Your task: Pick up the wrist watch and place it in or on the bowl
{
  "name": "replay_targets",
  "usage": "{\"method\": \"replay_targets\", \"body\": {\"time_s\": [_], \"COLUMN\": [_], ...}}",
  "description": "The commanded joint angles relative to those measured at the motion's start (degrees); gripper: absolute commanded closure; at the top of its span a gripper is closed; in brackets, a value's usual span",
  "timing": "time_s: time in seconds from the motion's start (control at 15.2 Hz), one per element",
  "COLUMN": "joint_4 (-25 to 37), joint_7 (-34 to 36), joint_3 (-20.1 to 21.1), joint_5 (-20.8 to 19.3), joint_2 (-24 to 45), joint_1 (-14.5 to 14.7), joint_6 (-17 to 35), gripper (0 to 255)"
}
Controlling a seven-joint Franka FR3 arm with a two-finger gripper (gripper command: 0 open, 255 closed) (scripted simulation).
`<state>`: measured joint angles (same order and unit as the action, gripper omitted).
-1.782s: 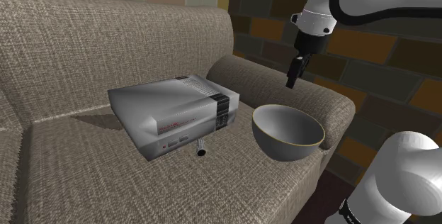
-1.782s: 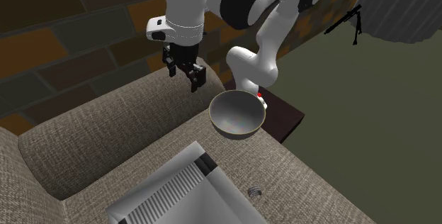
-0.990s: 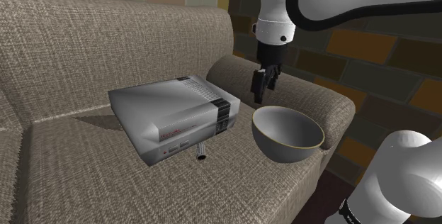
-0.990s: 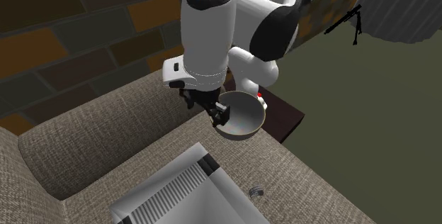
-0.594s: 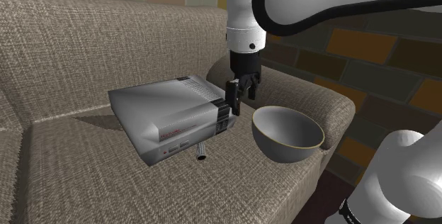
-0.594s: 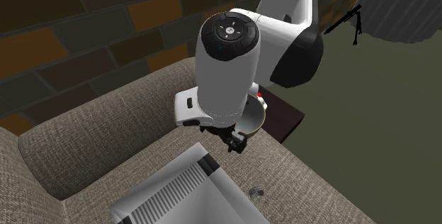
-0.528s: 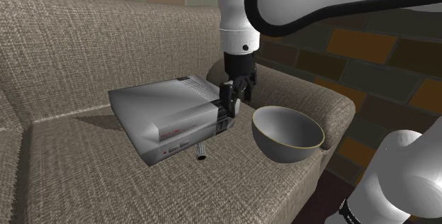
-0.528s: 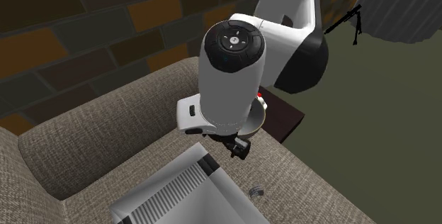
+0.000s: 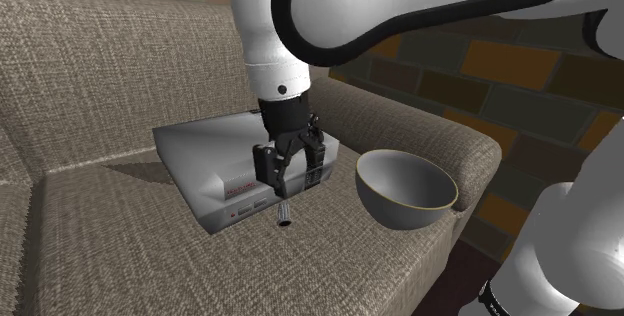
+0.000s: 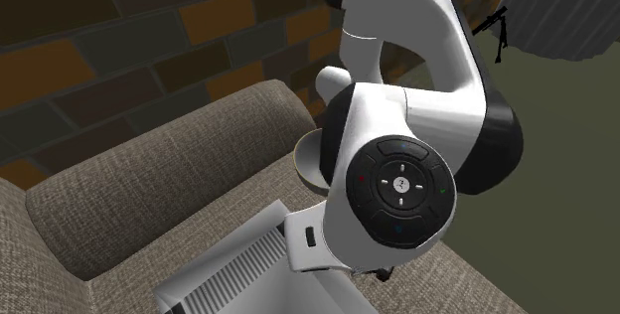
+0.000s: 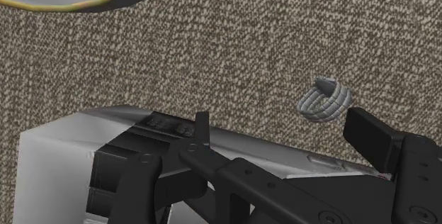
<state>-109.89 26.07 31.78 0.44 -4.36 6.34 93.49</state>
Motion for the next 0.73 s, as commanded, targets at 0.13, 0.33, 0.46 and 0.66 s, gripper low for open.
{"method": "replay_targets", "body": {"time_s": [0.13,0.33,0.46,0.66], "joint_4": [7.89,5.05,3.26,1.02], "joint_7": [5.75,5.53,5.43,5.33], "joint_3": [2.59,2.42,2.39,2.35], "joint_5": [-2.51,-2.25,-2.13,-2.01], "joint_2": [9.48,8.92,8.65,8.37], "joint_1": [2.27,2.21,2.13,2.06], "joint_6": [-1.8,0.58,2.15,4.16], "gripper": [0,0,0,0]}}
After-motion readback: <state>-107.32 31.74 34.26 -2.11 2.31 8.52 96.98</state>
